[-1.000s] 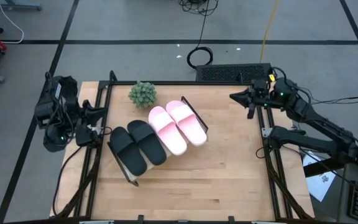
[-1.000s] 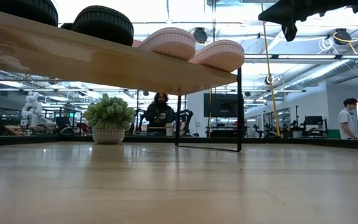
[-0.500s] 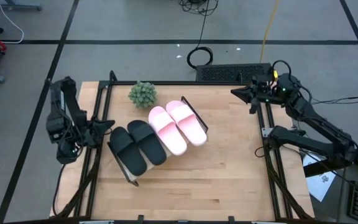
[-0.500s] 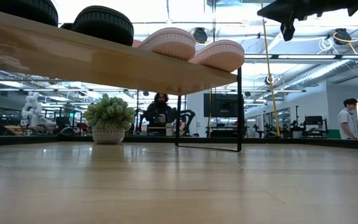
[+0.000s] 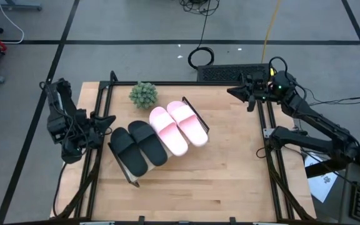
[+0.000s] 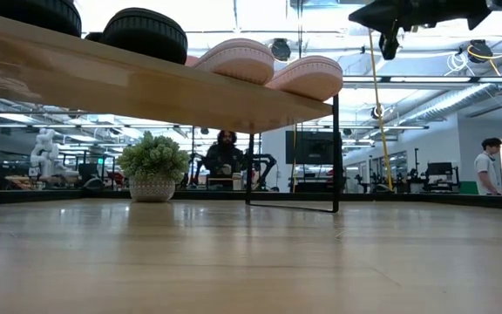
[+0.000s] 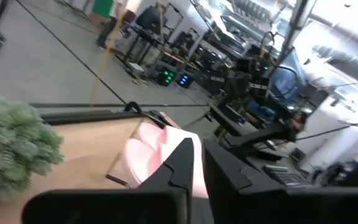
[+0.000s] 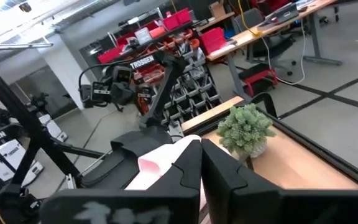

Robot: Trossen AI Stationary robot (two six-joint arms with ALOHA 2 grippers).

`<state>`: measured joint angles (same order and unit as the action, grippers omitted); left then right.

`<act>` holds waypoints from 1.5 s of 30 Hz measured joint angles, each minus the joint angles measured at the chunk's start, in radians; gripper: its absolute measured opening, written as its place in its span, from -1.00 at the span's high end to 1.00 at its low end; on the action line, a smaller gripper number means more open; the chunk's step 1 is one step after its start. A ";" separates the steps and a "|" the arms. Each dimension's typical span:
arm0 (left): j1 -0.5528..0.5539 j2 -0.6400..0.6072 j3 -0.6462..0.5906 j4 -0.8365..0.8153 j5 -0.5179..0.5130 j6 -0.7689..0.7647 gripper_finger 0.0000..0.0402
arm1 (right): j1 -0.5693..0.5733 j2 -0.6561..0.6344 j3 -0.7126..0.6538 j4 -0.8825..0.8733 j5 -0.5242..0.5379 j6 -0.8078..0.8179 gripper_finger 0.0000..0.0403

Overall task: Pick and place slides into the shelf
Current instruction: Return to Home Position

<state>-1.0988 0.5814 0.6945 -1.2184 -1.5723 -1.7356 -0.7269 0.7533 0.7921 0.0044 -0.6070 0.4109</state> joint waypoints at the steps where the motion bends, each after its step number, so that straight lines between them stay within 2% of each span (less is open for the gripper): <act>1: 0.012 0.000 0.001 0.002 0.000 0.015 0.87 | 0.000 0.003 0.000 -0.001 0.002 -0.002 1.00; 4: 0.049 0.011 0.029 0.059 0.000 0.061 0.97 | 0.000 0.015 0.000 0.000 0.031 -0.017 1.00; 6: 0.073 0.033 0.060 0.130 0.001 0.135 0.97 | 0.000 0.024 0.000 0.005 0.055 -0.037 1.00; 8: 0.091 0.057 0.098 0.245 0.006 0.275 0.95 | 0.000 0.034 0.000 0.033 0.057 -0.052 1.00; 10: 0.113 0.065 0.134 0.321 0.070 0.458 0.93 | 0.000 0.040 0.000 0.058 0.059 -0.067 1.00; 12: 0.164 0.065 0.158 0.354 0.101 0.625 0.93 | 0.000 0.049 0.000 0.091 0.059 -0.072 1.00; 14: 0.244 0.052 0.161 0.349 0.145 0.728 0.93 | 0.000 0.059 0.000 0.114 0.059 -0.075 1.00; 17: 0.375 -0.002 0.135 0.354 0.283 0.796 0.93 | -0.001 0.063 0.000 0.117 0.058 -0.082 1.00; 19: 0.456 -0.046 0.097 0.443 0.389 0.900 0.93 | 0.000 0.063 0.000 0.107 0.056 -0.082 1.00; 23: 0.639 -0.112 -0.005 0.920 0.677 1.389 0.93 | 0.000 0.063 0.000 0.084 0.053 -0.060 1.00; 25: 0.730 -0.164 -0.008 0.988 0.783 1.553 0.93 | 0.000 0.062 0.000 0.082 0.025 -0.054 1.00; 27: 0.801 -0.233 0.022 0.921 0.799 1.548 0.93 | 0.000 0.055 0.000 0.077 -0.001 -0.052 1.00; 30: 0.853 -0.341 0.044 0.693 0.880 1.386 0.93 | 0.000 0.029 0.000 0.041 -0.023 -0.055 1.00; 32: 0.864 -0.386 0.007 0.611 0.920 1.269 0.93 | 0.000 0.009 0.001 -0.004 -0.023 -0.065 1.00; 34: 0.863 -0.404 -0.039 0.685 0.936 1.232 0.93 | 0.000 -0.010 0.001 -0.033 -0.022 -0.070 1.00; 38: 0.846 -0.395 -0.107 0.822 1.079 1.332 0.93 | 0.000 -0.035 0.001 -0.039 -0.023 -0.079 1.00; 45: 0.819 -0.435 -0.118 0.740 1.071 1.296 0.93 | 0.000 -0.042 -0.015 -0.193 -0.023 -0.155 1.00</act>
<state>-0.2795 0.1465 0.5762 -0.4784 -0.5008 -0.4397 -0.7265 0.7108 0.7773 -0.1888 -0.6300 0.2556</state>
